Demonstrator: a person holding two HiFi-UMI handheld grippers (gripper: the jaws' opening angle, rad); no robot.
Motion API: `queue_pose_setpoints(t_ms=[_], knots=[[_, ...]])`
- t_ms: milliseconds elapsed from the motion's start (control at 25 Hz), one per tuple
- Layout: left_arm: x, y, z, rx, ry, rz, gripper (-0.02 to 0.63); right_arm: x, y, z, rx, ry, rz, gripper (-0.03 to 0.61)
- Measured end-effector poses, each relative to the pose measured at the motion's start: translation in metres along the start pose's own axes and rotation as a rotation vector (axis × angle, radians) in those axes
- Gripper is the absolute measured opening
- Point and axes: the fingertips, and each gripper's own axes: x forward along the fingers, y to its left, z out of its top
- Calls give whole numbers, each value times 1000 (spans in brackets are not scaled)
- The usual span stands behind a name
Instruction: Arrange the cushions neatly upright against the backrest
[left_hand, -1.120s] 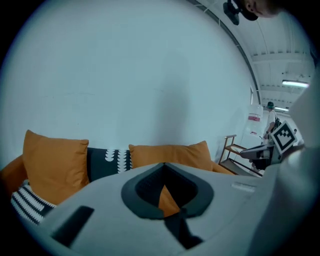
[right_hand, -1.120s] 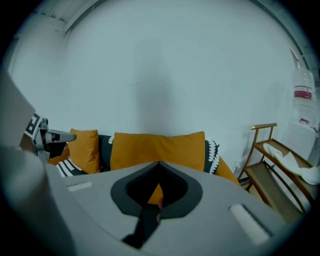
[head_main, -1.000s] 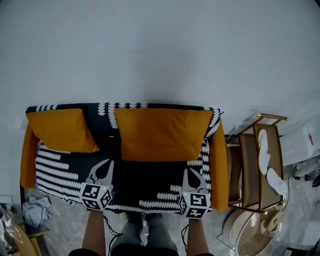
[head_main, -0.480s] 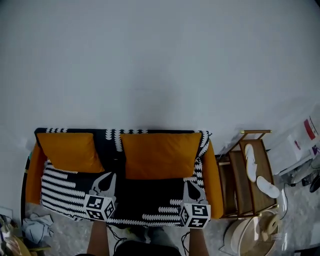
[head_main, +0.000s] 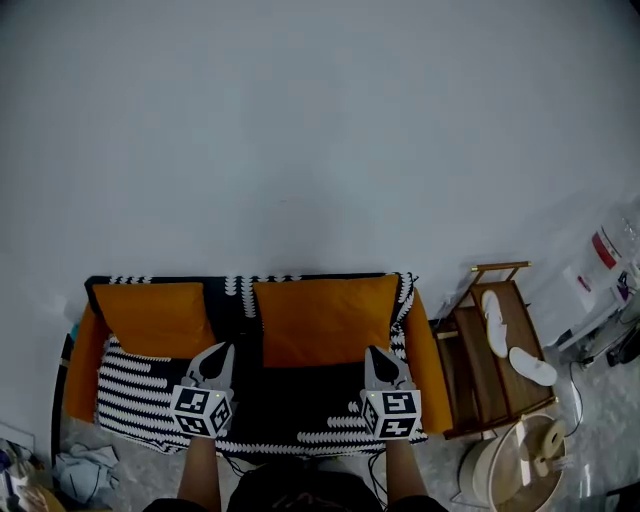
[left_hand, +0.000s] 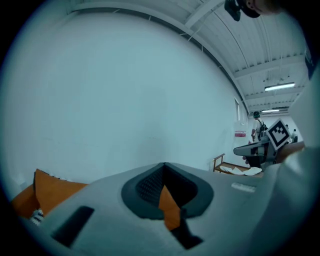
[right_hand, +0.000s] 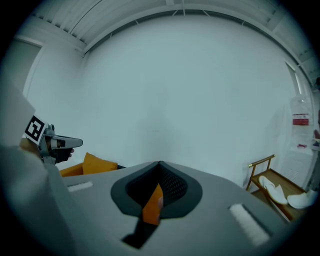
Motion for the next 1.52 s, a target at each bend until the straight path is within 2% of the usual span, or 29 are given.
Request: queue_pose_setpoints(t_ms=[280,400,720,1200,1520], knots=[[-22,5,31,40,-60,7,-2,-10,16,26,-15,-54,24,12],[-27,6,40,59,-56,10,-2,-12,21,34,-24,-69,29,12],[-41,21,60,30,-126,33,-1,-10,33,54,-42,-109,28,12],[-43,44,74,63,-136,34,0,-2,46,70,-37,-144,-1,12],[-47,44,86,75,-164,29,0,-3,49,85,-55,-173,0,12]])
